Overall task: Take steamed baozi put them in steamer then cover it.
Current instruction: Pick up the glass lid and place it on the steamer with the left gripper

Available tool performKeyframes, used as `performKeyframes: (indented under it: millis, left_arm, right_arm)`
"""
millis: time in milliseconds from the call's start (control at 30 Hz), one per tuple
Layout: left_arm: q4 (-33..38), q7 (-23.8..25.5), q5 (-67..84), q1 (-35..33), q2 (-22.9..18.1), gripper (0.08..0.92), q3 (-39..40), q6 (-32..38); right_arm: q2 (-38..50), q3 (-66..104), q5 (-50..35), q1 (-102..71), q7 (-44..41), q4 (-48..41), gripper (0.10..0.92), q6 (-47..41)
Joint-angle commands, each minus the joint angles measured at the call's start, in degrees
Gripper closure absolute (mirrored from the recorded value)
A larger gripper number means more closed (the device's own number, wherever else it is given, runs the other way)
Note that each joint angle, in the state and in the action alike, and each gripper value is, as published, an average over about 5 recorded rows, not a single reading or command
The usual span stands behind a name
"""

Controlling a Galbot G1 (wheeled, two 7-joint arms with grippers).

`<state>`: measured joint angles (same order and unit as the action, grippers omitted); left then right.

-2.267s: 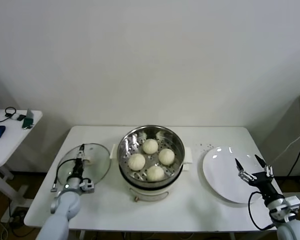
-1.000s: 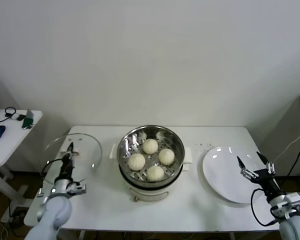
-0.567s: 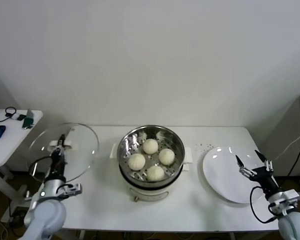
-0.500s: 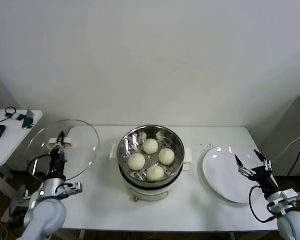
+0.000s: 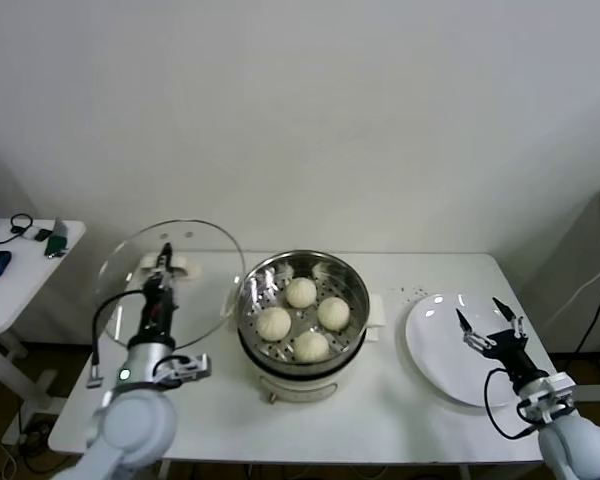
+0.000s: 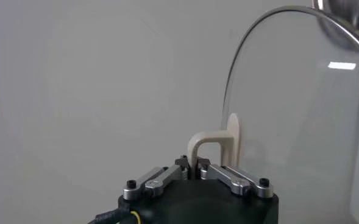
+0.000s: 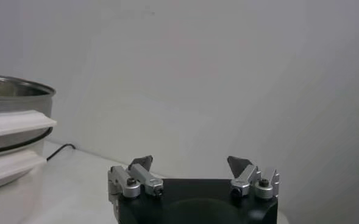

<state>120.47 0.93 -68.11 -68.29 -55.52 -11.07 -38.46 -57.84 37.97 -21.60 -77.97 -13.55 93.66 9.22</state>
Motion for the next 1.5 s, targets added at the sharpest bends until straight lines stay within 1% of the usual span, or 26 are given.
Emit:
performKeyframes:
  millis: [33, 167, 367, 433, 533, 700, 867, 1033, 1500]
  left_arm:
    - [-1.71, 11.91, -10.08, 13.01, -7.65, 0.845, 18.93, -6.54]
    - [-4.57, 14.74, -12.79, 15.43, -12.28, 0.845, 21.49, -6.54]
    - [-9.34, 16.01, -16.55, 16.72, -21.46, 0.845, 23.18, -6.54]
    - [-10.54, 16.02, -17.32, 16.67, -23.65, 0.845, 23.27, -6.54]
    - [-11.62, 15.96, -17.85, 16.28, -25.4, 0.845, 23.37, -6.54]
    - [-12.53, 15.93, -18.64, 14.94, -27.32, 0.845, 23.12, -6.49]
    - [-13.84, 15.9, -18.87, 14.3, -28.13, 0.845, 22.6, -6.38]
    - [-14.9, 16.18, -18.03, 14.48, -27.21, 0.845, 22.32, -6.54]
    - [-16.67, 16.6, -20.34, 14.05, -26.59, 0.845, 21.92, -5.72]
  right_arm:
    - [-0.76, -1.03, 0.73, 1.59, -0.22, -1.55, 0.203, 0.33]
    - [-1.01, -0.62, 0.97, 1.37, -0.31, -1.83, 0.203, 0.5]
    - [-1.44, 0.57, 1.43, 0.69, -0.28, -1.8, 0.203, 0.52]
    - [-1.57, 1.02, 1.66, 0.31, -0.29, -1.74, 0.203, 0.57]
    - [-1.78, 1.78, 1.87, -0.25, -0.31, -1.66, 0.203, 0.66]
    - [-2.16, 2.82, 2.13, -0.94, -0.45, -1.67, 0.203, 0.86]
    - [-2.46, 3.69, 2.31, -1.57, -0.63, -1.6, 0.203, 1.06]
    - [-2.48, 4.27, 2.41, -1.77, -0.78, -1.79, 0.203, 1.22]
    - [-2.53, 4.24, 2.47, -1.32, -0.95, -1.89, 0.203, 1.28]
